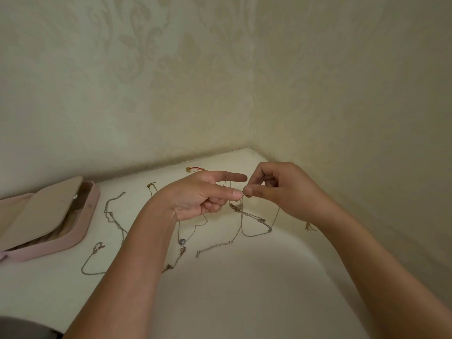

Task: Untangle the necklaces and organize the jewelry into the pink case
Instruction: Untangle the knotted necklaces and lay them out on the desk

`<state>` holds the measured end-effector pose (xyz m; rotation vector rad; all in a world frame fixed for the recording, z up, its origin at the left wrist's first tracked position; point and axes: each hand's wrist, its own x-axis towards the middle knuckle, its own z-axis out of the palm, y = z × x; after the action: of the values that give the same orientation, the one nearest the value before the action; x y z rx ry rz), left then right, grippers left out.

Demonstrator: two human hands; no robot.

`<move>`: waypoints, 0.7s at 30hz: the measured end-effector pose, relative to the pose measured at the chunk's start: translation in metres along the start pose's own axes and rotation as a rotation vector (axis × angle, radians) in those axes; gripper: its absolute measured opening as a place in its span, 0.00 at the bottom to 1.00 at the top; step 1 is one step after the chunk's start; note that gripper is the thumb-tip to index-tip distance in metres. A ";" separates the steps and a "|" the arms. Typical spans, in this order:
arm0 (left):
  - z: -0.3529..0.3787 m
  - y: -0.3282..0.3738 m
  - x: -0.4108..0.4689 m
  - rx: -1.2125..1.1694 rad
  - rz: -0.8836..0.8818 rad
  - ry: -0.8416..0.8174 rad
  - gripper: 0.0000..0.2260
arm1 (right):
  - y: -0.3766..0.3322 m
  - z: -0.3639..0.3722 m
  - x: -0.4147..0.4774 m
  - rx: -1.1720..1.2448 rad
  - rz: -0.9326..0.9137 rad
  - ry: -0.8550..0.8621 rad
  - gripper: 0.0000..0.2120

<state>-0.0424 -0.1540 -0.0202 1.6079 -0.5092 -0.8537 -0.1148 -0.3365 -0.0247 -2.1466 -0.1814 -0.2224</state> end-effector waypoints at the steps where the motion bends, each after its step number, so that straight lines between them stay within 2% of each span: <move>1: 0.000 -0.001 0.000 -0.007 -0.001 -0.002 0.26 | 0.000 -0.001 -0.001 -0.006 -0.014 0.004 0.06; 5: -0.001 -0.002 0.002 -0.028 -0.003 -0.003 0.23 | 0.000 0.001 -0.003 -0.023 -0.081 0.022 0.04; 8: -0.002 -0.003 0.003 -0.038 -0.007 -0.001 0.22 | 0.001 0.005 -0.004 -0.055 -0.162 0.028 0.08; 10: -0.002 -0.002 0.003 -0.031 -0.014 -0.002 0.22 | 0.003 0.008 -0.004 -0.067 -0.203 0.046 0.07; 14: -0.002 -0.004 0.003 -0.012 -0.022 -0.018 0.22 | 0.002 0.010 -0.004 -0.049 -0.191 0.083 0.04; 16: -0.003 -0.005 0.004 -0.027 -0.009 -0.036 0.21 | -0.002 0.011 -0.005 -0.073 -0.190 0.079 0.06; 17: -0.003 -0.006 0.005 -0.033 -0.001 -0.043 0.21 | -0.004 0.012 -0.005 -0.041 -0.160 0.070 0.07; 21: 0.001 -0.006 0.002 0.014 0.045 -0.099 0.20 | -0.007 0.015 -0.002 0.340 0.052 0.065 0.08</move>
<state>-0.0427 -0.1550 -0.0262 1.5667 -0.6202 -0.9004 -0.1167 -0.3203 -0.0274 -1.8014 -0.1166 -0.2139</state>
